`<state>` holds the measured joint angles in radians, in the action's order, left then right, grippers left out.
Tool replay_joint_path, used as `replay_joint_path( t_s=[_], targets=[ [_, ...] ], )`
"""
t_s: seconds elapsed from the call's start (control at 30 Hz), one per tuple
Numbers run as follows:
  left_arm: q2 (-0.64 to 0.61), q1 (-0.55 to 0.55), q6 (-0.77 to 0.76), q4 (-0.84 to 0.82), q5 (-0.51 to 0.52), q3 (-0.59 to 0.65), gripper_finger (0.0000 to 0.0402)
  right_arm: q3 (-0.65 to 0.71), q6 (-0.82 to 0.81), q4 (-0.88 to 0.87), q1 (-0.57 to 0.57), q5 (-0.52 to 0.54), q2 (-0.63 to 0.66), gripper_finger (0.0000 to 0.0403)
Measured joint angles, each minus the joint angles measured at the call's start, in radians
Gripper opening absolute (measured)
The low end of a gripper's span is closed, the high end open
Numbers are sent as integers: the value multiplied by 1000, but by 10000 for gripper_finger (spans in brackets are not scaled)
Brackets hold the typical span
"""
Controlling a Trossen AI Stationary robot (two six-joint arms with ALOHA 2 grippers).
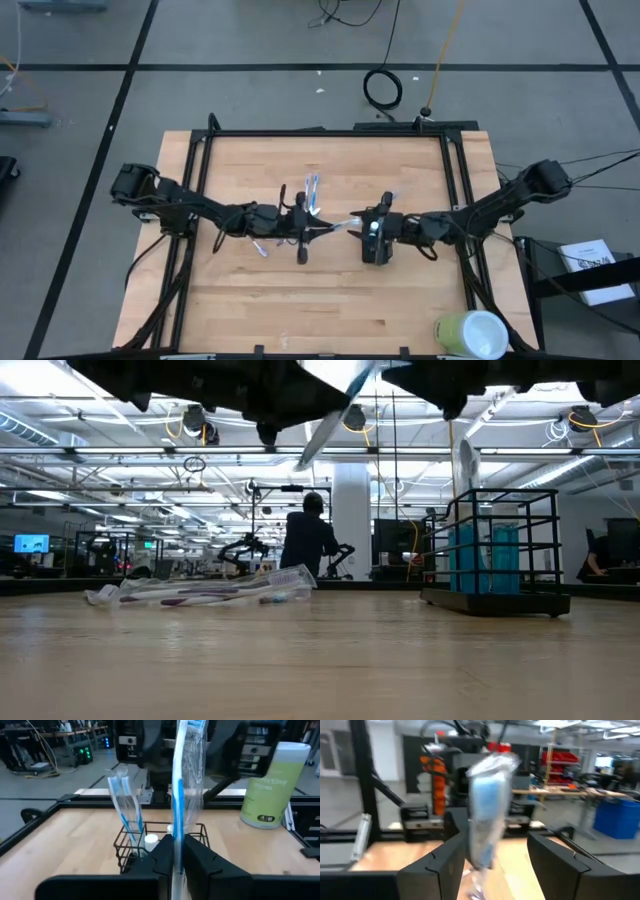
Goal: Pick & Place toothbrushing station
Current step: Put the blue toothbrush into the black organizer
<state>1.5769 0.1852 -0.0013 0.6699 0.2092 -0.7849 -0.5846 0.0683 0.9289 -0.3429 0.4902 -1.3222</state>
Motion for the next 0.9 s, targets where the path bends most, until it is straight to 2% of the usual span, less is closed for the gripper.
replay_joint_path(
  t_s=[0.13, 0.27, 0.4, 0.7, 0.9],
  targets=[
    [28, -2, 3, 49, -1, -1, 21, 0, -5, 74, 17, -76, -41, 204],
    [43, -6, 4, 65, -2, -1, 16, 0, -8, 100, 30, -77, -72, 202],
    [42, -8, 1, 68, -1, -1, 30, 0, -8, 113, 36, -76, -73, 191],
    [42, -18, 0, 67, -7, -1, 18, 0, -37, 159, 45, -127, -73, 119],
    [42, -19, -7, 66, -4, -1, 31, 0, -57, 158, 64, -128, -100, 84]
  ],
)
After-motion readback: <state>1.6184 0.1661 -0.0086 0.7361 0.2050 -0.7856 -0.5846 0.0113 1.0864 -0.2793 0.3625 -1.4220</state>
